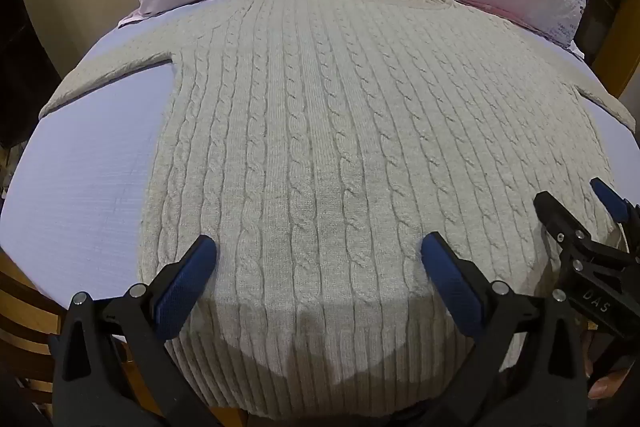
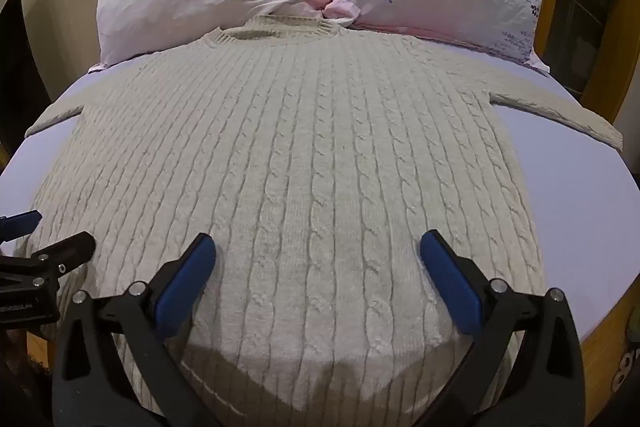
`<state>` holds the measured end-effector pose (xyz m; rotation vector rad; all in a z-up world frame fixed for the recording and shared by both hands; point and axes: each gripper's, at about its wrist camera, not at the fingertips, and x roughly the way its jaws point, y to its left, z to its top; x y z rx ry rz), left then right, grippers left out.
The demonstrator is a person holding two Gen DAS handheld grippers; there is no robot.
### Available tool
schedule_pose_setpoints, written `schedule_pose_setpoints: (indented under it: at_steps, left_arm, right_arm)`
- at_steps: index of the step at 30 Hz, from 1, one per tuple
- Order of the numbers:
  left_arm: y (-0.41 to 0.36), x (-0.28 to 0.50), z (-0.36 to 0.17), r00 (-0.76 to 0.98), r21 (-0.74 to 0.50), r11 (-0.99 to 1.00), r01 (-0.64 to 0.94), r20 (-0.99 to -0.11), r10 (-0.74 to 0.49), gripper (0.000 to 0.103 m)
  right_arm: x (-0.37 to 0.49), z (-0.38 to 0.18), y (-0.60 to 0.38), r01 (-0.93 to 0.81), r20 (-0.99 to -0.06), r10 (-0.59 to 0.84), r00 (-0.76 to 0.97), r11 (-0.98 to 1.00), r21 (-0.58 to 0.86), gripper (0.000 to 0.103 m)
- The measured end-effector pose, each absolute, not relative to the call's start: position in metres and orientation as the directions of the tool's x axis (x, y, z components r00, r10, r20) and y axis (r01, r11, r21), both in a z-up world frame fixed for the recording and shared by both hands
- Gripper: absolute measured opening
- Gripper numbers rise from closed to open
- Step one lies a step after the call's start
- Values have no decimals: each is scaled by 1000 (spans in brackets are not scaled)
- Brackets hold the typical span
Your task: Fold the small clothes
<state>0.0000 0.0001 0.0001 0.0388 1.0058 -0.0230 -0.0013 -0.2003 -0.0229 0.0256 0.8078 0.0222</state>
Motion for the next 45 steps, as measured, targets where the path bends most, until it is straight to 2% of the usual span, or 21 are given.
schedule_pose_setpoints:
  at_steps: [45]
  left_arm:
    - [0, 0, 0, 544, 23, 999, 37, -839, 0, 102]
  right_arm:
    - [-2, -22, -201, -9, -725, 27, 688, 1000, 28, 101]
